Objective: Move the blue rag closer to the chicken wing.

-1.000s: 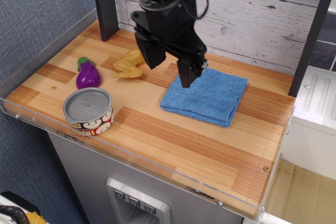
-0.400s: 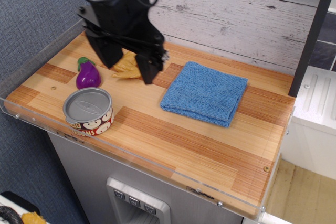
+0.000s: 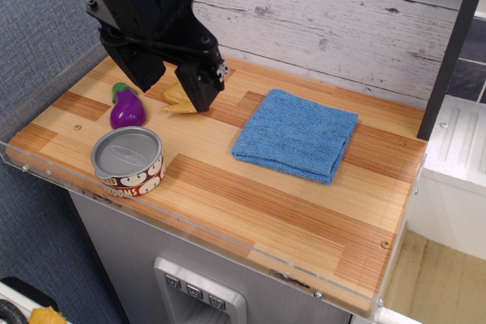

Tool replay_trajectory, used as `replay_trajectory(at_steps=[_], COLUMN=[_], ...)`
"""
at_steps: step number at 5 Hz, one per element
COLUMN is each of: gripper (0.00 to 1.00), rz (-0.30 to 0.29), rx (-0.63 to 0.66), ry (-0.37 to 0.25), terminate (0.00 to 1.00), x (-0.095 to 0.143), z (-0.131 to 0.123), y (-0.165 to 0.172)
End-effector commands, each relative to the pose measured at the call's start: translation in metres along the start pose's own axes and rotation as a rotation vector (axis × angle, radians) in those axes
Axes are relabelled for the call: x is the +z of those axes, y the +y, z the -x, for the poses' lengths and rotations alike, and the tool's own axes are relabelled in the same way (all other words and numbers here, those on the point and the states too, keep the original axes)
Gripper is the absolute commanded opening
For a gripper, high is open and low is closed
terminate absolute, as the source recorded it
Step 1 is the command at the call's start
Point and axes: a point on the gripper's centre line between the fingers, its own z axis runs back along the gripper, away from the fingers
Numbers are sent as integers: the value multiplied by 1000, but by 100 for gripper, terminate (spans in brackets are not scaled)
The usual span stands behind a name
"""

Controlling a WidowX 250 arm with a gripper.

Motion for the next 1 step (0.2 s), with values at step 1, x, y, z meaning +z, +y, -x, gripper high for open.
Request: replay_trajectory(at_steps=[1], gripper=[100], rz=[-7], rx=[-4], ry=[-20], terminate=[100], x=[6], z=[-3], y=[0])
